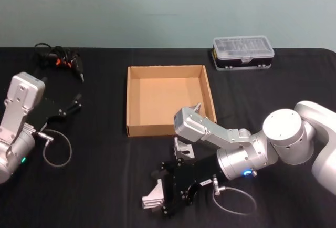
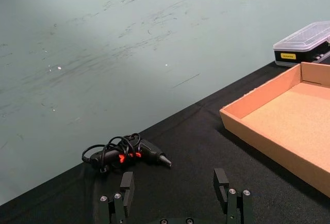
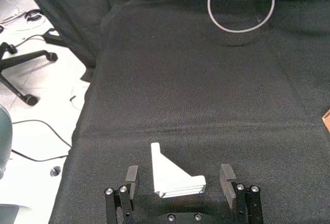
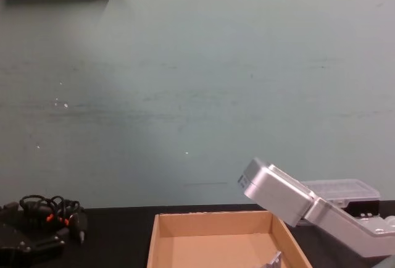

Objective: Use one hand to pick up the angle iron from the table and place it into the box.

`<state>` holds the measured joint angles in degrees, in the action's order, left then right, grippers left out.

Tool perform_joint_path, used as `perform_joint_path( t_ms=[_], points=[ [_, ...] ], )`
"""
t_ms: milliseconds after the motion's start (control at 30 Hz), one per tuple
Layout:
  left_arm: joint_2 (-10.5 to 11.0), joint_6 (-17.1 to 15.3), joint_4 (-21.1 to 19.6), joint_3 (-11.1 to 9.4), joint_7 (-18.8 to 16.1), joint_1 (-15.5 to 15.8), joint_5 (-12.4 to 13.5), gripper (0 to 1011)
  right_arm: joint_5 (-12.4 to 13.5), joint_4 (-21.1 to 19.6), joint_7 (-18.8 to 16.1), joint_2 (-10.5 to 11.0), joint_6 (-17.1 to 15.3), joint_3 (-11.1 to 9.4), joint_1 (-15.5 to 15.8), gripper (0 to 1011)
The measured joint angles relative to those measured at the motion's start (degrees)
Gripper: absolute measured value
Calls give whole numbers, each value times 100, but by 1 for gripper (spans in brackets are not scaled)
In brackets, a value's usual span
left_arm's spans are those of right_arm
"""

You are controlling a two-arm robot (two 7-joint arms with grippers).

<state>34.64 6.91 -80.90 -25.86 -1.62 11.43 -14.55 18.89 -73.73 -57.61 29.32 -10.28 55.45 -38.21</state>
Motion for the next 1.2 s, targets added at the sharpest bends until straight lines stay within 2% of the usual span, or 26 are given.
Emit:
perform_joint_path(
  t_ms=[167,333,367,467,600,733,1033,1200],
  points=[
    [0,0,0,0,0,0,0,1011,-4,25,-1,-13,20,20,-7,997],
    [0,0,0,0,0,0,0,1011,-19,35,10,-25,26,30,-8,906],
    [0,0,0,0,0,0,0,1011,-19,35,10,-25,26,30,-8,853],
    [0,0,0,0,0,0,0,1011,-27,33,25,-25,26,33,-4,800],
    [0,0,0,0,0,0,0,1012,-32,29,26,-22,33,38,-1,651],
    [0,0,0,0,0,0,0,1011,-33,27,36,-25,42,38,8,551],
    [0,0,0,1,0,0,0,1011,-31,33,59,-51,69,37,33,544],
    [0,0,0,0,0,0,0,1011,-14,-165,167,46,44,-55,57,547]
  ],
)
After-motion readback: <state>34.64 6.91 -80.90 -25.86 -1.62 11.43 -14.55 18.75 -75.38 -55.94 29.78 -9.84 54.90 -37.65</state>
